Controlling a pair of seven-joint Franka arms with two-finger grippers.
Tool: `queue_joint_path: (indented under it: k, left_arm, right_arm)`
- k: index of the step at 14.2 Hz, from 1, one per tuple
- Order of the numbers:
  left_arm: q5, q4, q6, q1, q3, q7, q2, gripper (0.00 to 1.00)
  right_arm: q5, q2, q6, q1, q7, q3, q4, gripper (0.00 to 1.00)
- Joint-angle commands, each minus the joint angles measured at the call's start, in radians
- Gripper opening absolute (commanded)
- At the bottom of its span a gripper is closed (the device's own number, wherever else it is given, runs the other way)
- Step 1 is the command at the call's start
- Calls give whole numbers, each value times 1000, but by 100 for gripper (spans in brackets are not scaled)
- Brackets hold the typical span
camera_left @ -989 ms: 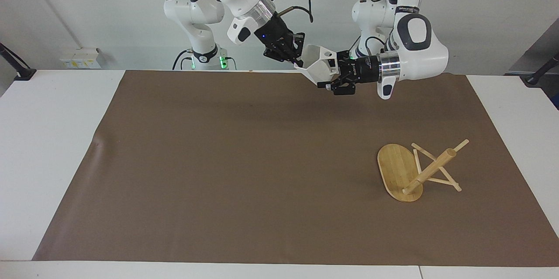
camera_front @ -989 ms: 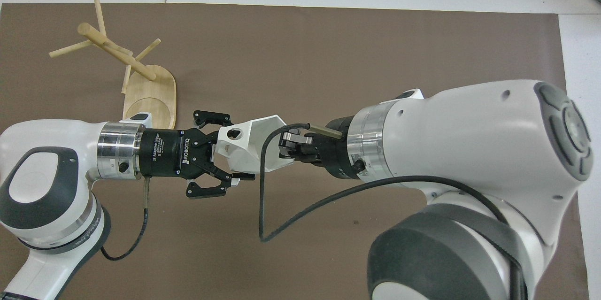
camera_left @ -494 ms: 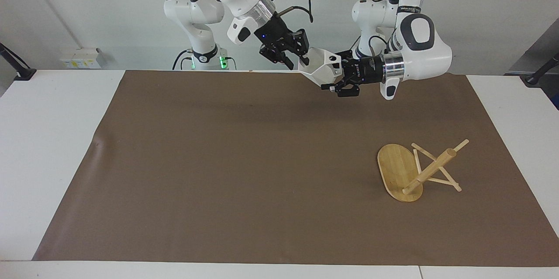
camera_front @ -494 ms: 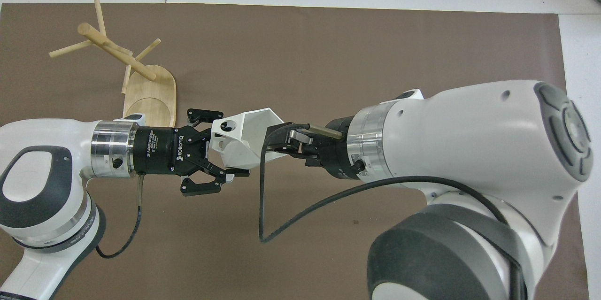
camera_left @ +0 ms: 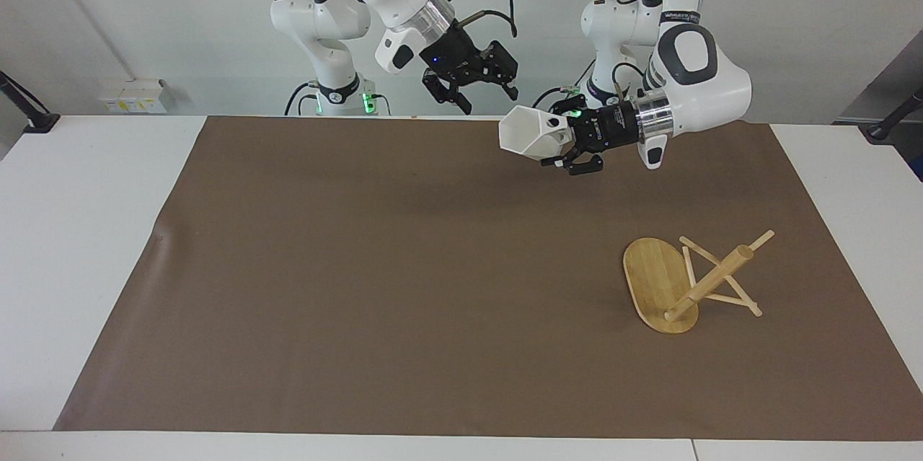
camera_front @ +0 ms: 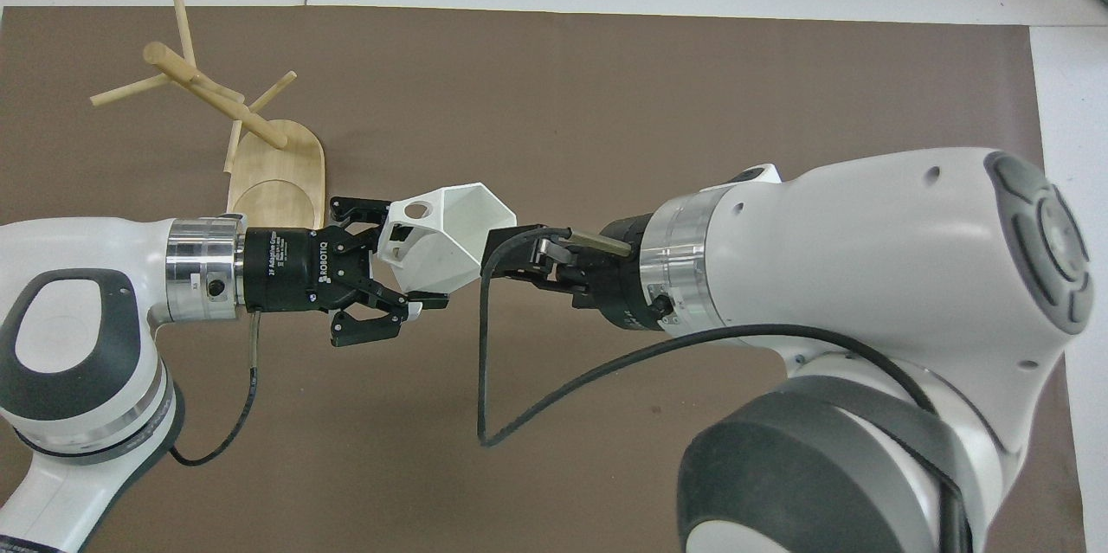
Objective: Hang cup on rack
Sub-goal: 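Carry the mug to the rack with the left gripper while the right gripper withdraws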
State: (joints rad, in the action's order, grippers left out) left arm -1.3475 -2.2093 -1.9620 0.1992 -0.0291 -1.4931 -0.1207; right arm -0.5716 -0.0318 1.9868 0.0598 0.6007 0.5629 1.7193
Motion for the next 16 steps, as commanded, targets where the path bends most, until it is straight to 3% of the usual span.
queue_joint_path:
  k: [1, 5, 13, 16]
  left_arm:
    - [24, -23, -128, -12, -3, -70, -10, 0]
    - [37, -42, -337, 28, -6, -133, 4, 0]
    - [39, -95, -618, 23, -6, -184, 21, 0]
    - [39, -90, -695, 25, -6, -190, 35, 0]
  right_arm:
    - [-16, -16, 13, 14, -9, 5, 16, 100]
    - [-13, -14, 13, 23, -70, -9, 22, 100]
    - [-7, -16, 12, 25, -251, -124, 52, 100]
    - [76, -14, 10, 25, -303, -150, 52, 100]
